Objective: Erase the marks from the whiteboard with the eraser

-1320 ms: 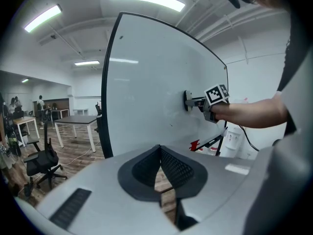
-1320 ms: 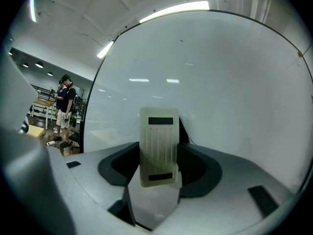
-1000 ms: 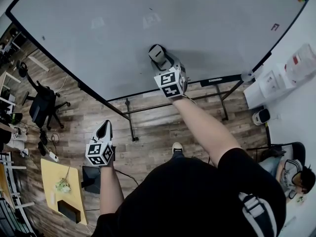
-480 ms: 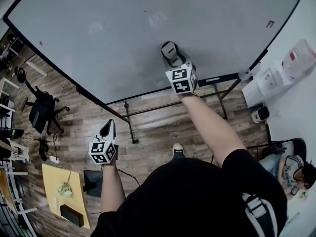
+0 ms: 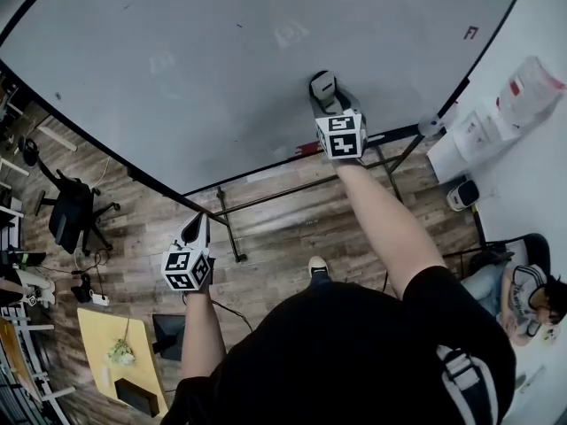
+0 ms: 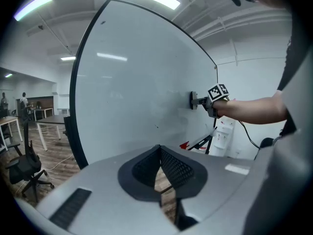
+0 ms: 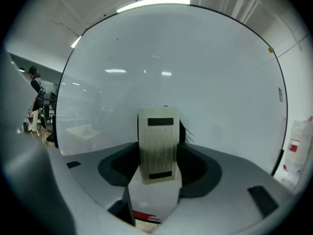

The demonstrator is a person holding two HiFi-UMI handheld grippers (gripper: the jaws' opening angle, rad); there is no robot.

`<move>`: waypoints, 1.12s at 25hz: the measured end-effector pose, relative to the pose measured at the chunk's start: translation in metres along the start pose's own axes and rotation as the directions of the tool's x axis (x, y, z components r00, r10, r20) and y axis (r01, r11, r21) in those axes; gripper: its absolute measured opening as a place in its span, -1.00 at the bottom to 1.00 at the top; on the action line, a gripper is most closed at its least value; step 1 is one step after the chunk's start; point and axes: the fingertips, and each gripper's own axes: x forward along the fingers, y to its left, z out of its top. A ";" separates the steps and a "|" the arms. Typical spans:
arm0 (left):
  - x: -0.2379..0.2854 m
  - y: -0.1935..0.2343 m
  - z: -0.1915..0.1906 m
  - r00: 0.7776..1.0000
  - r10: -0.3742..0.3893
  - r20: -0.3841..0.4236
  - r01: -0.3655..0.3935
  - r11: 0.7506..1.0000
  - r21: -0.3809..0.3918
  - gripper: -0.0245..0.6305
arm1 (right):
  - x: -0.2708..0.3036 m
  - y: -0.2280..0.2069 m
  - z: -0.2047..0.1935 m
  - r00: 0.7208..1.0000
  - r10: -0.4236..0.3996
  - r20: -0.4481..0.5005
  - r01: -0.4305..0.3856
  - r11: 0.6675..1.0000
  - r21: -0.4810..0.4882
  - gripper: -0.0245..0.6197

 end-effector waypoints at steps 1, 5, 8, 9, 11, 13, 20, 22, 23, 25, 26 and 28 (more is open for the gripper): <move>0.002 -0.001 0.000 1.000 -0.006 -0.001 0.006 1.000 0.002 -0.88 | -0.001 -0.006 -0.003 1.000 -0.009 -0.008 0.009 1.000 0.016 -0.20; 0.009 -0.004 0.001 1.000 -0.023 -0.009 0.023 1.000 0.010 -0.88 | -0.002 -0.025 -0.014 0.999 -0.034 -0.028 0.036 0.998 0.048 -0.21; 0.014 -0.007 0.001 0.999 -0.029 -0.013 0.030 0.999 0.012 -0.88 | -0.002 -0.034 -0.020 0.999 -0.040 -0.037 0.042 0.997 0.060 -0.21; 0.015 -0.008 0.002 0.999 -0.031 -0.014 0.031 0.999 0.012 -0.88 | -0.002 -0.036 -0.021 0.998 -0.040 -0.038 0.042 0.997 0.059 -0.21; 0.016 -0.009 0.001 0.999 -0.031 -0.014 0.032 0.999 0.016 -0.88 | -0.003 -0.036 -0.022 0.999 -0.037 -0.040 0.040 0.998 0.055 -0.21; 0.017 -0.008 0.001 0.999 -0.030 -0.014 0.030 0.999 0.019 -0.88 | -0.002 -0.034 -0.022 0.999 -0.035 -0.039 0.037 0.998 0.051 -0.21; 0.018 -0.009 0.000 1.000 -0.027 -0.014 0.027 0.999 0.018 -0.88 | -0.002 -0.036 -0.023 0.999 -0.036 -0.032 0.038 0.998 0.050 -0.21; 0.017 -0.009 0.000 1.000 -0.023 -0.011 0.023 1.000 0.017 -0.88 | -0.002 -0.035 -0.023 0.999 -0.035 -0.033 0.037 0.998 0.050 -0.20; 0.016 -0.009 0.000 1.000 -0.022 -0.011 0.022 1.000 0.015 -0.88 | -0.002 -0.035 -0.023 0.999 -0.035 -0.033 0.037 0.998 0.050 -0.21; 0.016 -0.009 -0.001 1.000 -0.022 -0.013 0.022 1.000 0.015 -0.88 | -0.002 -0.035 -0.023 0.999 -0.033 -0.033 0.034 0.998 0.051 -0.21; 0.016 -0.009 -0.001 1.000 -0.023 -0.014 0.023 1.000 0.016 -0.88 | -0.002 -0.035 -0.023 0.999 -0.030 -0.034 0.032 0.998 0.053 -0.21; 0.016 -0.011 -0.001 1.000 -0.025 -0.015 0.026 1.000 0.017 -0.88 | -0.002 -0.035 -0.024 0.999 -0.023 -0.039 0.025 0.998 0.059 -0.20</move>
